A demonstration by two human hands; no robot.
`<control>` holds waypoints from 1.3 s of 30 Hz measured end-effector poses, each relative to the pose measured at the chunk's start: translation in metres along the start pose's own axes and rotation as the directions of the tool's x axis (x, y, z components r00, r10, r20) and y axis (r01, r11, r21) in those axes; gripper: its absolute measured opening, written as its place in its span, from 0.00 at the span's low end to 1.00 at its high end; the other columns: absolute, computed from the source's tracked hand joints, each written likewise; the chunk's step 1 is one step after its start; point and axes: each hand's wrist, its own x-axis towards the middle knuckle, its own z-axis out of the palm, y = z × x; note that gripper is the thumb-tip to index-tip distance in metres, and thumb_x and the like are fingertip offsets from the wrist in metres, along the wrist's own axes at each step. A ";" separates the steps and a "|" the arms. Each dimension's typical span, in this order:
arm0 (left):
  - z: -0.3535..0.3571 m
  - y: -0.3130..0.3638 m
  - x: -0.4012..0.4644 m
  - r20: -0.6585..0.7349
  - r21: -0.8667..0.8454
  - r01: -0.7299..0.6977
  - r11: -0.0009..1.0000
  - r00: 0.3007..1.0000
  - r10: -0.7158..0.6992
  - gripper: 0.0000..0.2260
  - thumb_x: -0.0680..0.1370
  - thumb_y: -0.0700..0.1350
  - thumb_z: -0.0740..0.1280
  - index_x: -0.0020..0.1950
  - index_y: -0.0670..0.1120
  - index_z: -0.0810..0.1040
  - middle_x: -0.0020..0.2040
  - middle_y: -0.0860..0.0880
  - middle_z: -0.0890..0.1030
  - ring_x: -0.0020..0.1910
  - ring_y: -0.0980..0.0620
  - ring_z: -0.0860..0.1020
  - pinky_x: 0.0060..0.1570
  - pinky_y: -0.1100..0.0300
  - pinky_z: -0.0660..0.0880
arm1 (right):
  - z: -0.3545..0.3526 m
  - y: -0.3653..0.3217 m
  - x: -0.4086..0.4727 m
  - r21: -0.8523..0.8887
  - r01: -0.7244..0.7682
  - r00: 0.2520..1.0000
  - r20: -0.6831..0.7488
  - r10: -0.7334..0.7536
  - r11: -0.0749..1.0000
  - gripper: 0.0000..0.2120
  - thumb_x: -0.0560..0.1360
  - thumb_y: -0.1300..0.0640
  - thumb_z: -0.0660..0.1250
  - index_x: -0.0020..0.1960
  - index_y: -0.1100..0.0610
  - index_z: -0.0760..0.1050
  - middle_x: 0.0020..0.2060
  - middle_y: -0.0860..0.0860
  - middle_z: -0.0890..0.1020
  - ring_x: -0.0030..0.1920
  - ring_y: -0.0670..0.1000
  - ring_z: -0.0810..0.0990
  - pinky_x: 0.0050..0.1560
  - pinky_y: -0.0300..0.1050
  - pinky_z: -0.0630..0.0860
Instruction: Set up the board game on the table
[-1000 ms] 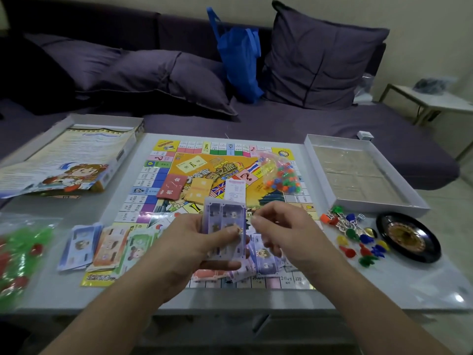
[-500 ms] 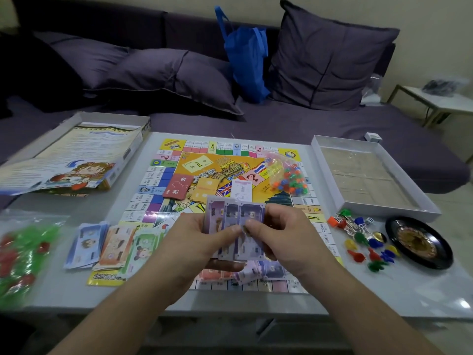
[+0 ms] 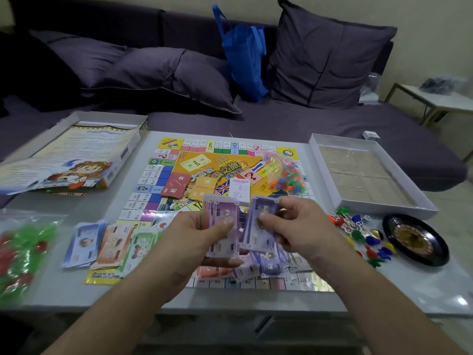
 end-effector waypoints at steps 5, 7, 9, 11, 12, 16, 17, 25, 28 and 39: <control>-0.005 0.001 0.003 -0.108 0.040 -0.025 0.999 0.994 0.029 0.07 0.83 0.41 0.66 0.57 0.40 0.81 0.46 0.41 0.88 0.45 0.41 0.88 0.41 0.47 0.86 | -0.029 0.006 0.012 -0.246 -0.016 0.989 -0.143 -0.020 0.969 0.03 0.77 0.57 0.76 0.49 0.52 0.83 0.38 0.53 0.88 0.40 0.54 0.88 0.40 0.52 0.85; -0.006 0.002 0.004 -0.119 0.050 -0.036 0.998 0.992 0.042 0.07 0.83 0.41 0.66 0.57 0.41 0.81 0.46 0.41 0.88 0.45 0.42 0.88 0.39 0.49 0.86 | -0.030 0.013 0.016 -0.365 -0.051 0.991 -0.137 0.000 0.930 0.06 0.77 0.54 0.77 0.49 0.52 0.81 0.39 0.56 0.87 0.41 0.58 0.87 0.44 0.57 0.83; -0.007 0.003 0.004 -0.123 0.054 -0.044 0.998 0.991 0.050 0.06 0.84 0.41 0.66 0.57 0.41 0.81 0.46 0.42 0.88 0.45 0.42 0.88 0.38 0.49 0.86 | -0.023 0.018 0.017 -0.431 -0.073 0.996 -0.083 0.041 0.900 0.09 0.77 0.54 0.77 0.50 0.51 0.77 0.37 0.55 0.86 0.38 0.55 0.87 0.41 0.54 0.82; -0.006 0.004 0.005 -0.126 0.046 -0.045 0.998 0.991 0.050 0.06 0.83 0.41 0.66 0.56 0.41 0.81 0.46 0.42 0.88 0.45 0.42 0.88 0.38 0.50 0.86 | -0.012 0.022 0.017 -0.482 -0.089 0.996 -0.047 0.076 0.871 0.12 0.77 0.55 0.77 0.52 0.48 0.74 0.38 0.52 0.86 0.37 0.52 0.87 0.40 0.53 0.84; -0.006 0.005 0.005 -0.127 0.045 -0.044 0.998 0.991 0.049 0.06 0.83 0.41 0.66 0.56 0.42 0.81 0.46 0.42 0.88 0.45 0.42 0.88 0.38 0.50 0.86 | -0.007 0.026 0.019 -0.509 -0.097 0.995 -0.041 0.089 0.855 0.13 0.77 0.54 0.77 0.53 0.47 0.73 0.39 0.52 0.86 0.37 0.52 0.86 0.41 0.54 0.85; -0.008 0.003 0.005 -0.124 0.057 -0.040 0.998 0.991 0.047 0.07 0.83 0.41 0.66 0.57 0.41 0.81 0.46 0.42 0.88 0.45 0.41 0.88 0.40 0.49 0.86 | 0.009 0.038 0.024 -0.727 -0.076 0.996 -0.027 0.082 0.682 0.22 0.75 0.47 0.77 0.63 0.48 0.72 0.48 0.49 0.82 0.46 0.51 0.83 0.48 0.55 0.84; -0.009 0.003 0.005 -0.125 0.058 -0.039 0.998 0.991 0.046 0.07 0.84 0.42 0.66 0.57 0.41 0.81 0.47 0.42 0.88 0.45 0.42 0.88 0.40 0.48 0.86 | 0.011 0.038 0.024 -0.770 -0.062 0.998 -0.031 0.060 0.635 0.24 0.75 0.45 0.76 0.66 0.48 0.71 0.52 0.49 0.81 0.50 0.51 0.82 0.50 0.54 0.83; -0.012 0.004 0.006 -0.131 0.059 -0.055 0.997 0.989 0.062 0.07 0.84 0.41 0.66 0.58 0.41 0.81 0.46 0.42 0.88 0.45 0.42 0.88 0.40 0.48 0.86 | -0.008 0.018 0.010 -0.846 0.251 0.924 0.355 0.145 0.470 0.58 0.70 0.43 0.81 0.84 0.42 0.43 0.83 0.41 0.49 0.83 0.50 0.47 0.82 0.55 0.53; -0.011 0.003 0.005 -0.127 0.068 -0.053 0.996 0.990 0.061 0.07 0.84 0.41 0.66 0.58 0.42 0.81 0.46 0.42 0.88 0.45 0.42 0.88 0.44 0.45 0.86 | -0.005 0.020 0.008 -0.843 0.299 0.901 0.404 0.159 0.447 0.58 0.70 0.45 0.81 0.85 0.41 0.43 0.84 0.42 0.50 0.83 0.49 0.49 0.82 0.52 0.51; -0.011 0.003 0.004 -0.129 0.068 -0.039 0.997 0.991 0.047 0.06 0.84 0.42 0.65 0.58 0.44 0.81 0.46 0.43 0.89 0.44 0.43 0.88 0.39 0.50 0.86 | -0.005 0.024 0.014 -0.829 0.318 0.912 0.401 0.092 0.460 0.53 0.71 0.47 0.80 0.84 0.40 0.48 0.82 0.41 0.55 0.81 0.50 0.55 0.79 0.52 0.60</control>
